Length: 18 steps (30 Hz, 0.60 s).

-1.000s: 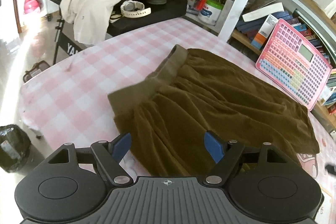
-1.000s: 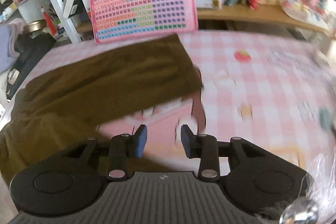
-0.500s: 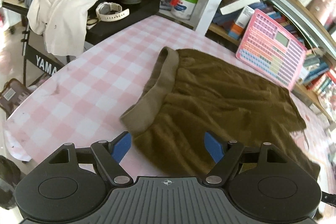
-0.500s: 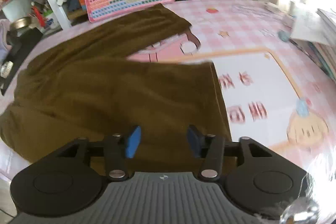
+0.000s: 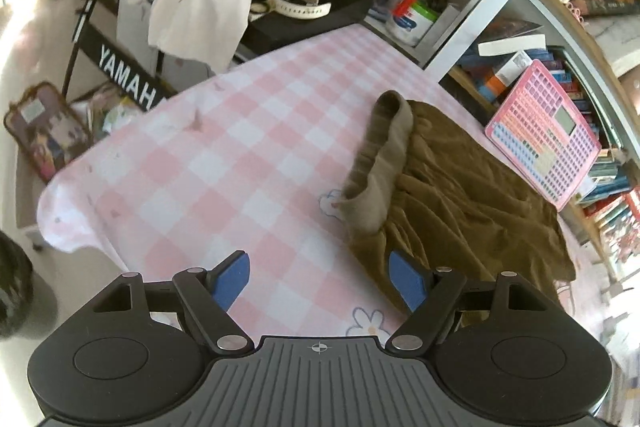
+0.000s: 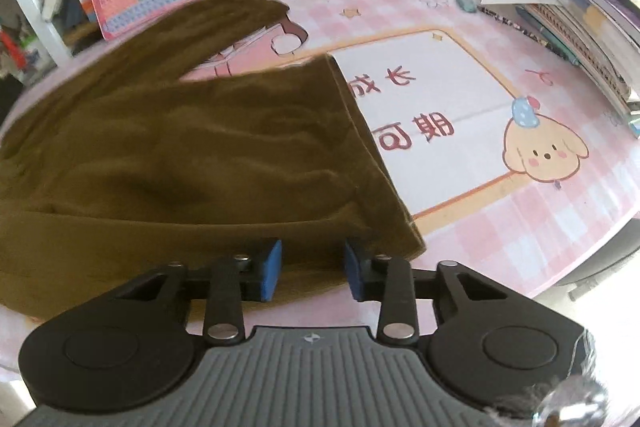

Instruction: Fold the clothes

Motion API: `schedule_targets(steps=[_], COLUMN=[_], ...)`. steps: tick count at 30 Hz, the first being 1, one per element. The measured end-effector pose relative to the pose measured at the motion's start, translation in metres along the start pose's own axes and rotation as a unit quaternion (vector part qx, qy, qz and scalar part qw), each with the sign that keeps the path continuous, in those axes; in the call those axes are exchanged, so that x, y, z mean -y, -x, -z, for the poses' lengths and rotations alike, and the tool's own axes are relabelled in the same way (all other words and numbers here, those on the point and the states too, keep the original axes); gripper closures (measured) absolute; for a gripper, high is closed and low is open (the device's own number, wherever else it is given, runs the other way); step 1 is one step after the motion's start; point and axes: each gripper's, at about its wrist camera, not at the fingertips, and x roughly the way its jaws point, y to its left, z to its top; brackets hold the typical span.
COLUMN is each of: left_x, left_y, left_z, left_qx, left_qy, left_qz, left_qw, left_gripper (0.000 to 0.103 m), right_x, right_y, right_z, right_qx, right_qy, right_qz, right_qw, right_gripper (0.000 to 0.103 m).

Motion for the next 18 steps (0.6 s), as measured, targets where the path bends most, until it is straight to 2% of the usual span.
schedule_targets(steps=[4, 7, 12, 13, 15, 18], left_x=[-0.001, -0.001, 0.003, 0.004, 0.006, 0.008], left_y=[0.002, 0.002, -0.011, -0.013, -0.018, -0.026], left_z=[0.005, 0.006, 0.005, 0.005, 0.005, 0.004], left_qx=[-0.004, -0.005, -0.009, -0.01, -0.011, -0.013], left_qy=[0.004, 0.016, 0.037, 0.041, 0.05, 0.063], left_qz=[0.006, 0.013, 0.028, 0.03, 0.036, 0.045], left_qw=[1.0, 0.9998, 0.9989, 0.9986, 0.998, 0.9969], left_gripper=[0.025, 0.025, 0.025, 0.026, 0.026, 0.028], right_x=[0.008, 0.019, 0.029, 0.029, 0.025, 0.019], right_y=[-0.007, -0.013, -0.022, -0.021, -0.011, 0.005], right_z=[-0.011, -0.021, -0.037, -0.038, -0.037, -0.028], right_qx=[-0.006, -0.004, 0.005, 0.006, 0.024, 0.046], right_qy=[0.025, 0.02, 0.017, 0.014, 0.017, 0.016], right_qz=[0.015, 0.02, 0.028, 0.031, 0.032, 0.012], right_qw=[1.0, 1.0, 0.999, 0.999, 0.999, 0.999], right_gripper=[0.077, 0.085, 0.086, 0.084, 0.069, 0.065])
